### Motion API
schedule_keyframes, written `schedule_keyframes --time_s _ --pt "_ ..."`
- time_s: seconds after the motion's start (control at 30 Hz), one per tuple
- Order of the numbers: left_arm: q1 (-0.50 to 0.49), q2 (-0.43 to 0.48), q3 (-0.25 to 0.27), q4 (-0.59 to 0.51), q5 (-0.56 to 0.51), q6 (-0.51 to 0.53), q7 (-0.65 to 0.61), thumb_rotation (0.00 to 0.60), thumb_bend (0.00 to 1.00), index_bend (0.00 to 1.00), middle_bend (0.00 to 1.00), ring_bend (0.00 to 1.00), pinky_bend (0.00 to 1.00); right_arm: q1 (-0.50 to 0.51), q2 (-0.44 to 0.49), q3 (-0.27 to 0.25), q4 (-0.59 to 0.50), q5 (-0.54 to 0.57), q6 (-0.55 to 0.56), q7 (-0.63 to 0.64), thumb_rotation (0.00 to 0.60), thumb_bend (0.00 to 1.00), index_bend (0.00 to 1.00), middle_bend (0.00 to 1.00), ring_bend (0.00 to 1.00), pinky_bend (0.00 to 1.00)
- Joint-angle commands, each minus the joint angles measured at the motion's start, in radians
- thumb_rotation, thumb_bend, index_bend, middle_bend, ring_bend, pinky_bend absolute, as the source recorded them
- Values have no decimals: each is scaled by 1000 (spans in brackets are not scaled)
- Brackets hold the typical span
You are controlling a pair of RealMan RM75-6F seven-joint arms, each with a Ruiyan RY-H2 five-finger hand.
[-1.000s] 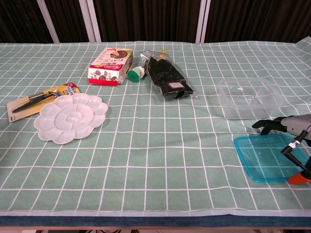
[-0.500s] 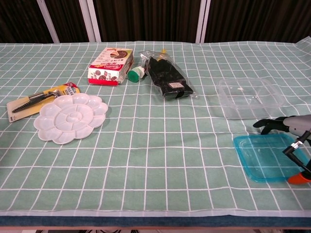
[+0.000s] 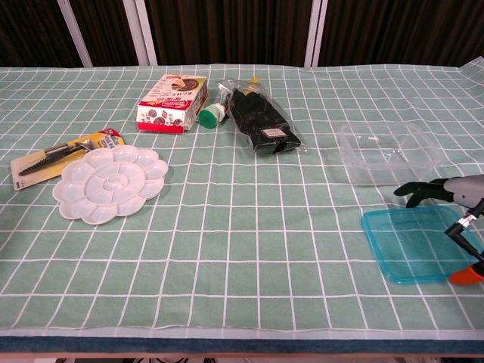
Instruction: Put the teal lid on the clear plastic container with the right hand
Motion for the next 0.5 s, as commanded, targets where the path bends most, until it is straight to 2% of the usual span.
schedule_keyframes --time_s 0.03,0.5 --pt "0 0 0 -1 0 0 0 600 770 46 0 0 0 0 6 3 -5 -4 -3 5 600 249 0 390 60 0" --pt "0 1 -1 -1 -1 0 -1 600 770 46 0 0 0 -5 46 11 -35 -28 -23 50 600 249 0 390 60 0"
